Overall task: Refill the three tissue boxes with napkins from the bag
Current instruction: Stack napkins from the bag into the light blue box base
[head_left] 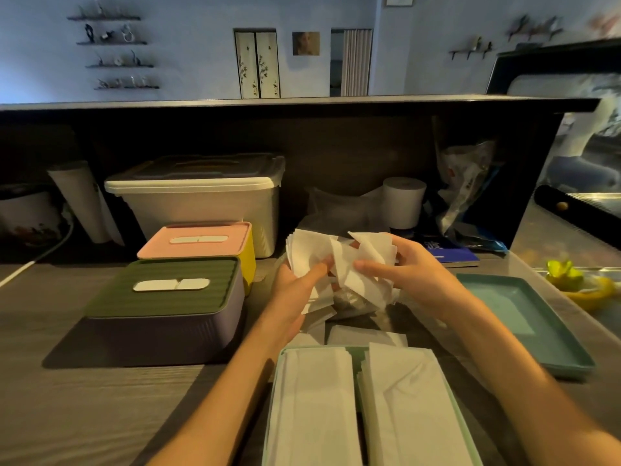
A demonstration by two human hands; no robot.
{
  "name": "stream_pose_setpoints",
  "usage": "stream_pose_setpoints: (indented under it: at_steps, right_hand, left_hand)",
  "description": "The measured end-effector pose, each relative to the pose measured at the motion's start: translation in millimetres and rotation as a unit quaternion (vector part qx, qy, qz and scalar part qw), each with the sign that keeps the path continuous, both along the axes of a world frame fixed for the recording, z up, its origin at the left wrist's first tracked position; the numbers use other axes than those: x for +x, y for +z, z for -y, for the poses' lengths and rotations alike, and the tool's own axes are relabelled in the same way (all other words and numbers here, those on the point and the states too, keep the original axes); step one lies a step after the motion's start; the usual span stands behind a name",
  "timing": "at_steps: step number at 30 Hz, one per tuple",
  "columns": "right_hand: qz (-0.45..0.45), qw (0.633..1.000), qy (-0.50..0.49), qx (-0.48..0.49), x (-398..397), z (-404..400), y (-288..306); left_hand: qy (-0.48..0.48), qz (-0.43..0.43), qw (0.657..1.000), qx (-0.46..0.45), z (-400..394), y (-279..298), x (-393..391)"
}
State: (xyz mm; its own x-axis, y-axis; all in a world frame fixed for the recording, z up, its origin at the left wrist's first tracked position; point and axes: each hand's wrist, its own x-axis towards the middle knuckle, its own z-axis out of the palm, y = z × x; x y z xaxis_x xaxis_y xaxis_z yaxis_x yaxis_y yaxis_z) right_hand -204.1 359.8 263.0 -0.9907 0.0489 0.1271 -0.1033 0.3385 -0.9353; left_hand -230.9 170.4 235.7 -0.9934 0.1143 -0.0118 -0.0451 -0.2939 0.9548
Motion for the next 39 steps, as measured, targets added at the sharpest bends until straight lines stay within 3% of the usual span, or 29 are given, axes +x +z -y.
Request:
stream_pose_setpoints:
  at_steps: [3, 8, 12, 19, 22, 25, 32, 34, 39]
  right_hand:
    - [-0.033, 0.999, 0.01, 0.016, 0.2, 0.4, -3.9]
    - [-0.111, 0.99, 0.013, 0.088, 2.3, 3.5, -5.1]
    - [-0.118, 0.981, 0.018, 0.152, 2.2, 7.5, -7.8]
    - [-0.104, 0.984, -0.016, 0.146, 1.6, 4.9, -7.2]
    - [-0.051, 0.993, -0.002, 0.106, 3.6, 2.1, -4.9]
    - [0.021, 1.0, 0.023, -0.004, 7.6, 2.3, -1.5]
    - [0.143, 0.981, 0.067, -0.111, 7.4, -1.7, 10.2]
    - [0.102, 0.986, 0.075, -0.107, 9.4, -3.7, 12.2]
    - [-0.044, 0.996, 0.069, 0.041, 10.1, 4.2, 9.5]
  left_hand:
    - [0.028, -0.003, 0.999, -0.027, 0.0, 1.4, 1.4]
    - [-0.033, 0.057, 0.997, 0.046, 5.5, 6.8, 5.4]
    - [-0.011, 0.031, 0.999, -0.006, 5.1, 7.5, 7.1]
    - [0.018, 0.025, 0.999, -0.036, 7.5, 1.7, 3.3]
    - [0.056, 0.023, 0.998, -0.009, 7.4, 1.5, 1.3]
    - [0.095, 0.007, 0.995, 0.017, 8.6, -0.4, -1.1]
    - [0.153, -0.038, 0.987, -0.02, 7.4, -1.7, -2.6]
    - [0.163, -0.041, 0.984, -0.054, 7.1, -1.4, -3.5]
    - [0.129, -0.022, 0.99, -0.06, 9.3, -1.1, -5.7]
